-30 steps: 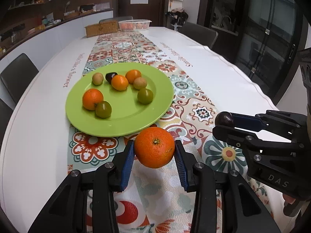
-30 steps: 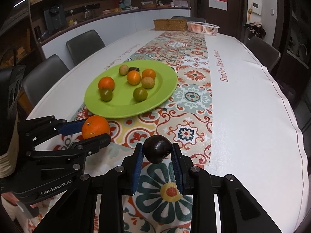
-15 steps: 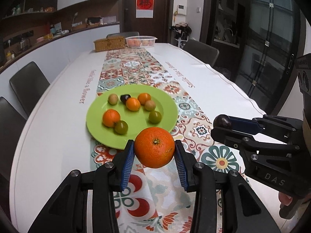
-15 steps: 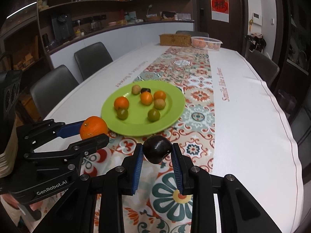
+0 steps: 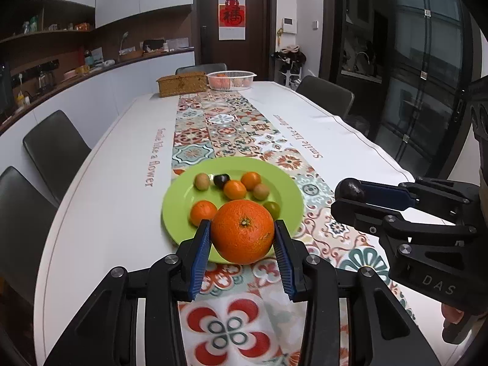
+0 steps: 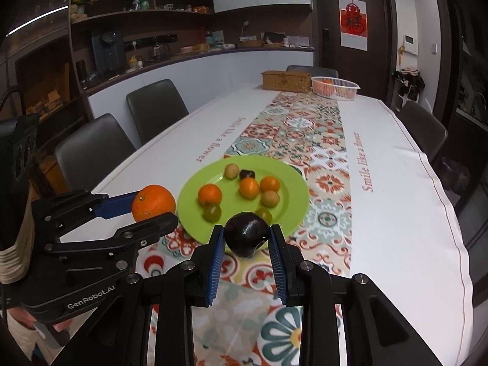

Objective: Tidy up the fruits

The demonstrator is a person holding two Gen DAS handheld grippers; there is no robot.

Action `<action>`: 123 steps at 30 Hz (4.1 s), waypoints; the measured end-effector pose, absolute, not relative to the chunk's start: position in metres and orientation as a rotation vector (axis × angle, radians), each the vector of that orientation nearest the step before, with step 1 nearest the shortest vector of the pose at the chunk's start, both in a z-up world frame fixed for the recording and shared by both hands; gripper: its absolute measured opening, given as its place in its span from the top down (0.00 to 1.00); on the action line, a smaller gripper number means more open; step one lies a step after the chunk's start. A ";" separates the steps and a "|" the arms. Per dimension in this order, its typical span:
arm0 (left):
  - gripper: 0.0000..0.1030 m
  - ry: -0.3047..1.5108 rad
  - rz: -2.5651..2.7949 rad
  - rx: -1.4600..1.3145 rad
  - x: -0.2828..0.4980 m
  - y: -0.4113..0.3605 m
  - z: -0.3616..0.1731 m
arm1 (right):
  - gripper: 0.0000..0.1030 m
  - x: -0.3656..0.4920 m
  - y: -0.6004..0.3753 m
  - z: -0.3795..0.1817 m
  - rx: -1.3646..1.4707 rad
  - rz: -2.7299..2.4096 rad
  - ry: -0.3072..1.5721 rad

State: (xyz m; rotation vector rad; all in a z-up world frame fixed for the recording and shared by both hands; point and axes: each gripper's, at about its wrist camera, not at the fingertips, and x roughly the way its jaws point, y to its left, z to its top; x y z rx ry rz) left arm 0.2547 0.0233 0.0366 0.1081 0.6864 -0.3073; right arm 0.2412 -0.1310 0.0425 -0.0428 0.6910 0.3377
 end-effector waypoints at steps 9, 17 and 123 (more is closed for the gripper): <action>0.61 0.679 -0.295 0.120 0.280 0.040 0.034 | 0.71 0.265 -0.110 0.041 -0.065 0.352 0.695; 0.61 0.687 -0.296 0.129 0.307 0.048 0.024 | 0.71 0.289 -0.101 0.032 -0.074 0.350 0.712; 0.00 0.486 -0.072 0.122 0.064 0.013 0.107 | 0.21 0.059 -0.182 0.101 0.025 0.111 0.511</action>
